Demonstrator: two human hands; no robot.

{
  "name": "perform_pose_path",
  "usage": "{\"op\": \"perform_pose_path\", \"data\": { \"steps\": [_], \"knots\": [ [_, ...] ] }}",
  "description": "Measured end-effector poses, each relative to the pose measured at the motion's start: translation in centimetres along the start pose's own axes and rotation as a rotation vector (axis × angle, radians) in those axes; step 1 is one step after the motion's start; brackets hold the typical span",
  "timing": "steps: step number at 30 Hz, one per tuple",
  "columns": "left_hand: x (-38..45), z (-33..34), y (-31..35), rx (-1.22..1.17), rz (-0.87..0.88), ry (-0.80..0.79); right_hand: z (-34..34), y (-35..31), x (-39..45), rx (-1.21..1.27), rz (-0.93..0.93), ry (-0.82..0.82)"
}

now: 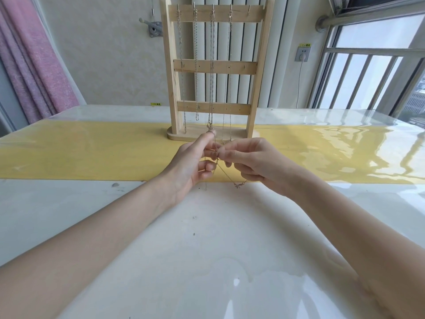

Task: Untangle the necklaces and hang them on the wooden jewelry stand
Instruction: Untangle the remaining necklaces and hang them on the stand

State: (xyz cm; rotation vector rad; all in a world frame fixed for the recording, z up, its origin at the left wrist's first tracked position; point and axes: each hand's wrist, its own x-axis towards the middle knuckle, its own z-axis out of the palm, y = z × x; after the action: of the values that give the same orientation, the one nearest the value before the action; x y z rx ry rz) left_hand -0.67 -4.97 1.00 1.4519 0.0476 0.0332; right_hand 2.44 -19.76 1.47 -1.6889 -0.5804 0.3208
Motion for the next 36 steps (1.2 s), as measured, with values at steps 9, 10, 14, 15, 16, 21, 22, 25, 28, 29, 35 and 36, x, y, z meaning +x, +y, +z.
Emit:
{"op": "perform_pose_path", "data": {
  "steps": [9,10,14,15,16,21,22,25,28,29,35,36],
  "knots": [
    [0.1,0.0,0.1,-0.017,-0.049,-0.032,0.2,0.4,0.2,-0.066,-0.051,-0.003],
    [0.1,0.0,0.1,-0.021,-0.054,-0.037,0.2,0.5,0.3,-0.070,-0.048,0.002],
    [0.0,0.0,0.0,-0.036,-0.019,-0.024,0.2,0.5,0.4,-0.044,-0.036,0.038],
    [0.0,-0.1,0.1,-0.043,0.006,-0.012,0.1,0.5,0.4,-0.017,-0.035,0.058],
    [0.1,-0.2,0.1,-0.050,0.032,-0.002,-0.1,0.5,0.5,0.008,-0.035,0.075],
    [0.1,-0.7,0.1,0.001,0.109,-0.032,-0.4,0.6,0.4,0.083,-0.008,0.096],
    [0.0,-0.7,0.0,0.033,0.116,-0.044,-0.4,0.6,0.5,0.093,-0.001,0.090],
    [0.0,-0.5,-0.3,0.127,0.148,-0.053,-0.4,0.6,0.5,0.086,0.002,0.070],
    [-0.1,-0.6,-0.2,0.175,0.179,-0.036,-0.5,0.7,0.6,0.073,-0.003,0.048],
    [-0.1,-0.6,-0.2,0.195,0.190,-0.025,-0.5,0.8,0.6,0.072,-0.001,0.047],
    [0.0,-0.9,-0.1,0.288,0.227,0.008,-0.5,0.9,0.7,0.082,0.019,0.014],
    [-0.1,-0.9,-0.1,0.302,0.230,0.004,-0.5,0.9,0.6,0.076,0.023,0.008]
  ]
}}
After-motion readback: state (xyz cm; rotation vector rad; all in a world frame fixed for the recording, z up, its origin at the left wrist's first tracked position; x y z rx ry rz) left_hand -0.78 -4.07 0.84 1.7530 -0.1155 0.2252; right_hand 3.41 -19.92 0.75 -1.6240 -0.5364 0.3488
